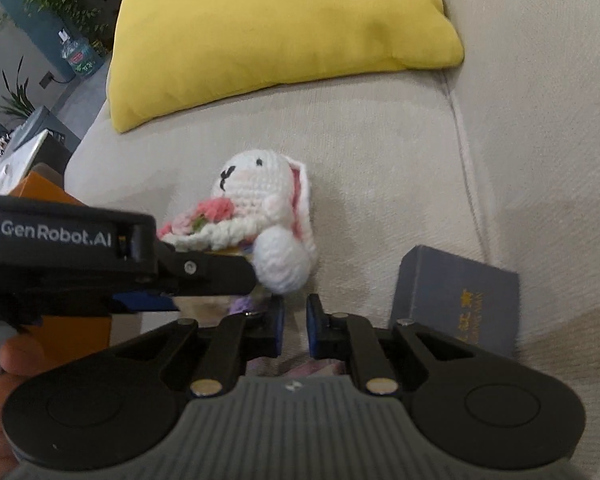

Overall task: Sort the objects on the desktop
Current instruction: 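Grasp the white crochet bunny with bouquet using the left gripper, then carry the bunny into the orange box with the left gripper while the right grasps the pink bag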

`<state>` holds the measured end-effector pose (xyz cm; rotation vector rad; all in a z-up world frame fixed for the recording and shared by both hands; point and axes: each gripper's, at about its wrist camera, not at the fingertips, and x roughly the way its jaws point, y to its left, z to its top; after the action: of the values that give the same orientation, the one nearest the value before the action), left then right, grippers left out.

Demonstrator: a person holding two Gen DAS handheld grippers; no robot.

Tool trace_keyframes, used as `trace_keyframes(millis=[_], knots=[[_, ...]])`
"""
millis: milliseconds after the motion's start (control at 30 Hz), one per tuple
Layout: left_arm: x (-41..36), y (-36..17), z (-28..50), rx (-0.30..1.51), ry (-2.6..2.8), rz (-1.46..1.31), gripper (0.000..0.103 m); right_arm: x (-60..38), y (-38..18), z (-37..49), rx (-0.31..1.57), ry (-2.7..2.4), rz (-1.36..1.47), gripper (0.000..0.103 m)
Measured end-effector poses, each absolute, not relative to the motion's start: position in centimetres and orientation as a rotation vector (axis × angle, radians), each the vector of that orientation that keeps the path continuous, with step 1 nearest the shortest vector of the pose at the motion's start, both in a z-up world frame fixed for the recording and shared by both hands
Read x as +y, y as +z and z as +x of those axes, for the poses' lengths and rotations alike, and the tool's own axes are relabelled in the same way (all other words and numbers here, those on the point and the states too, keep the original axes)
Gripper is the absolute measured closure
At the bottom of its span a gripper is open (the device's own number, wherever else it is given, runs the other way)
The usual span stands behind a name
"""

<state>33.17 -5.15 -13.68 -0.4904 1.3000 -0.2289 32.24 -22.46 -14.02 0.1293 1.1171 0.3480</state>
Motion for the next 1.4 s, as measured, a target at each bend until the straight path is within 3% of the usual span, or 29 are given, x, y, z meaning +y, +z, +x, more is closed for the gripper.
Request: trace_keyframes(millis=[267,600,667,833,1000,1400], knots=[[-4.3,-10.4,30.1,1.220,-0.269,-0.328,0.058,-23.5,-12.5,30.9,1.085,0.317,0.140,0.088],[-0.5,-2.4,22.1,1.052,-0.345,-0.267,0.058,-21.4,-6.9,23.1,1.008,0.452,0.169,0.087],[0.9,-1.2,20.1,1.019,-0.350,-0.261,0.058,-20.2,-6.7,21.0,1.032,0.504,0.182,0.081],[4.5,1.0,16.1,0.951,-0.333,-0.265,0.058,-17.9,-8.0,18.6,1.163,0.574,0.267,0.078],[8.0,1.7,14.1,0.931,-0.286,-0.281,0.058,-15.3,-9.3,18.7,1.248,0.524,0.265,0.065],[13.8,-2.0,12.4,0.977,-0.230,-0.333,0.058,-12.3,-14.2,20.7,1.453,0.365,0.312,0.060]])
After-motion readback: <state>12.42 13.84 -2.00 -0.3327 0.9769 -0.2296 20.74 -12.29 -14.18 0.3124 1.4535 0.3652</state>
